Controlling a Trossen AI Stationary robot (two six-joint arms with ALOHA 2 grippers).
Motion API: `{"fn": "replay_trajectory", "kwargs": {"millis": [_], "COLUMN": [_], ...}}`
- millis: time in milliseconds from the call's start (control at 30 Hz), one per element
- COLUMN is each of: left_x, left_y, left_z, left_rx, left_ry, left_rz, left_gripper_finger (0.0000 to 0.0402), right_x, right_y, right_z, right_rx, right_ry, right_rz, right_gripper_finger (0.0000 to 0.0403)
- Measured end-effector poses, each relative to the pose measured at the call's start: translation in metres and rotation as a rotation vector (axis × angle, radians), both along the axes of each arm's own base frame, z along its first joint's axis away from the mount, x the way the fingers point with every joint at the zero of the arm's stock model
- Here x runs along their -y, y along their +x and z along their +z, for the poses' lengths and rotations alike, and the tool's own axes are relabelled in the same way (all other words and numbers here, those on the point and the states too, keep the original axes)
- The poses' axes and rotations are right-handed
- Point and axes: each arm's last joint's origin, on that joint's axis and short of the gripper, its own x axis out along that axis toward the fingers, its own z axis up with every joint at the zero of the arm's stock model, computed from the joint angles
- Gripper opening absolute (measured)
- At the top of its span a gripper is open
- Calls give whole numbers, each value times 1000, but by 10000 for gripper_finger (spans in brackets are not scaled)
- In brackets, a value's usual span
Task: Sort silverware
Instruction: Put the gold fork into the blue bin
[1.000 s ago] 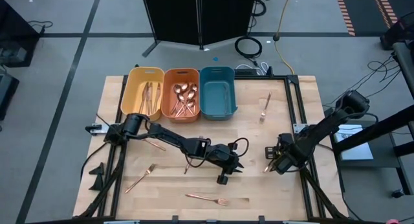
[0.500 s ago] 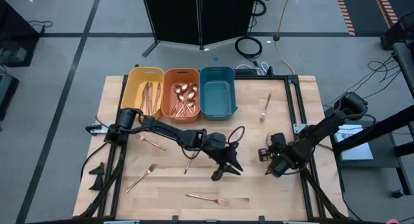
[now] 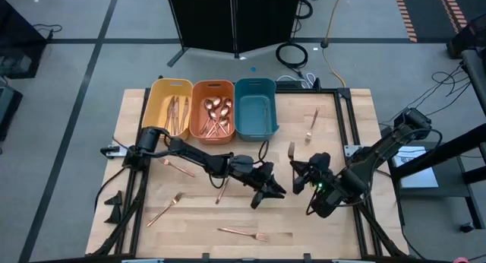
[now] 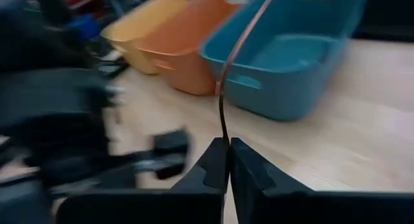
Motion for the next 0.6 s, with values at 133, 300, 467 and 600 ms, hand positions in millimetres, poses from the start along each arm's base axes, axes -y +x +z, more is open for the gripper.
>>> {"fn": "replay_trajectory", "kwargs": {"millis": [133, 300, 467, 600], "left_x": [0, -3, -2, -1], "left_y": [0, 1, 0, -1], "left_z": [3, 8, 9, 14], "left_rx": [46, 110, 120, 171], "left_ry": [29, 27, 22, 13], "left_rz": [-2, -44, -94, -136], "left_gripper_finger": [84, 84, 84, 84], "right_x": [-10, -21, -25, -25], "right_y": [12, 21, 22, 21], "right_z": [10, 21, 23, 23], "right_rx": [49, 88, 88, 87], "right_ry": [-28, -36, -36, -33], "right_rz": [91, 204, 245, 250], "right_gripper_finger": [0, 0, 0, 0]}}
